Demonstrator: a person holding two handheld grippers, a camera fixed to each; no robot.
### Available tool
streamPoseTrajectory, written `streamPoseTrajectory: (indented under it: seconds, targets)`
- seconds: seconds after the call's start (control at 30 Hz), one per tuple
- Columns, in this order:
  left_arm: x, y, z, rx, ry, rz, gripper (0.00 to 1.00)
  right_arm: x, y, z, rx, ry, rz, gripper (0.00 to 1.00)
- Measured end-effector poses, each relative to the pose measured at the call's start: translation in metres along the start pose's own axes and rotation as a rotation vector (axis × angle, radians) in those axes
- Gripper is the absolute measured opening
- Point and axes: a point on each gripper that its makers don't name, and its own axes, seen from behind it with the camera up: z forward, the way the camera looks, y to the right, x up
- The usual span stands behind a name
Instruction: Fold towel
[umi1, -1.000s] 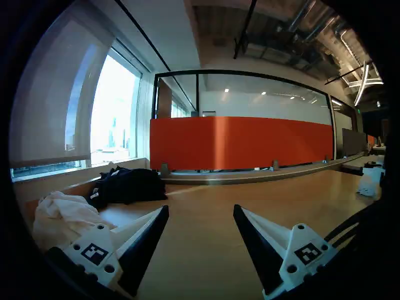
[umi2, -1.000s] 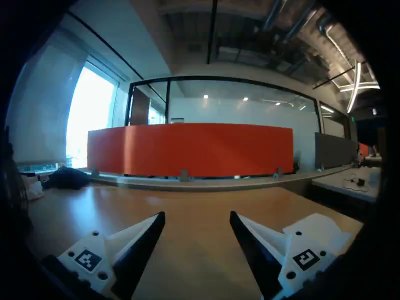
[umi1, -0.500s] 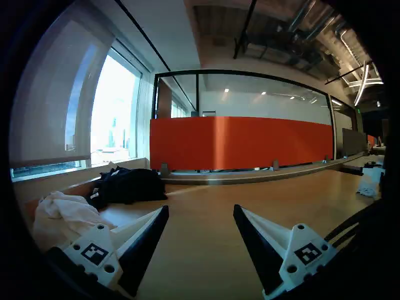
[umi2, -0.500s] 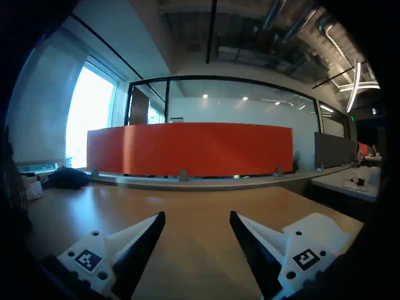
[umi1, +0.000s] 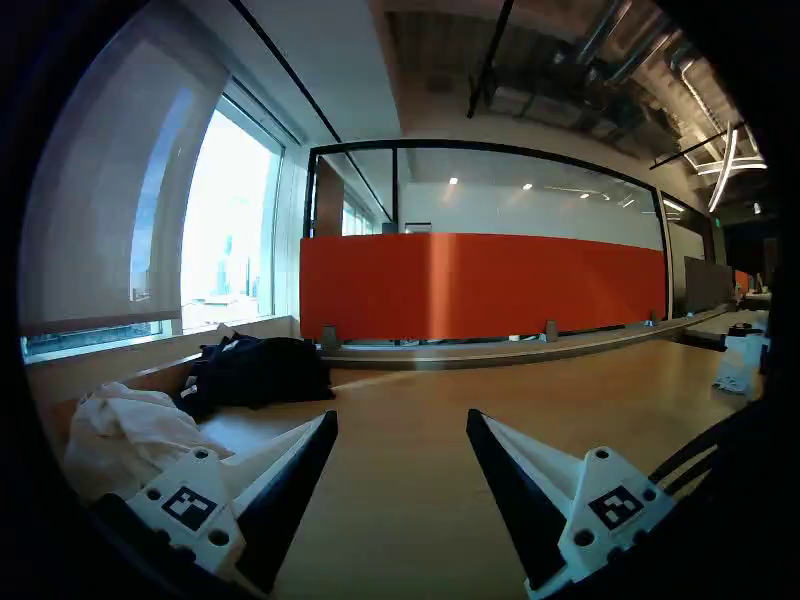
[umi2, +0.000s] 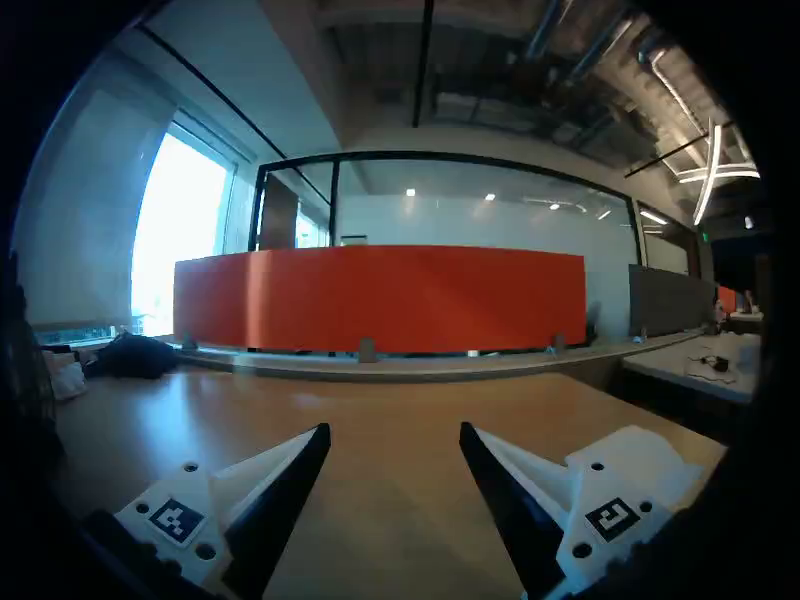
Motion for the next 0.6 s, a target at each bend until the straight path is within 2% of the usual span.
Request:
streamPoseTrajectory:
  seconds: [0.6]
  targets:
    - [0.0032,-0.0002,-0.0012,0.0,-0.001,0.0,0.96,0.0009,-0.0007,0.0,0.0,0.0,0.0,1.0]
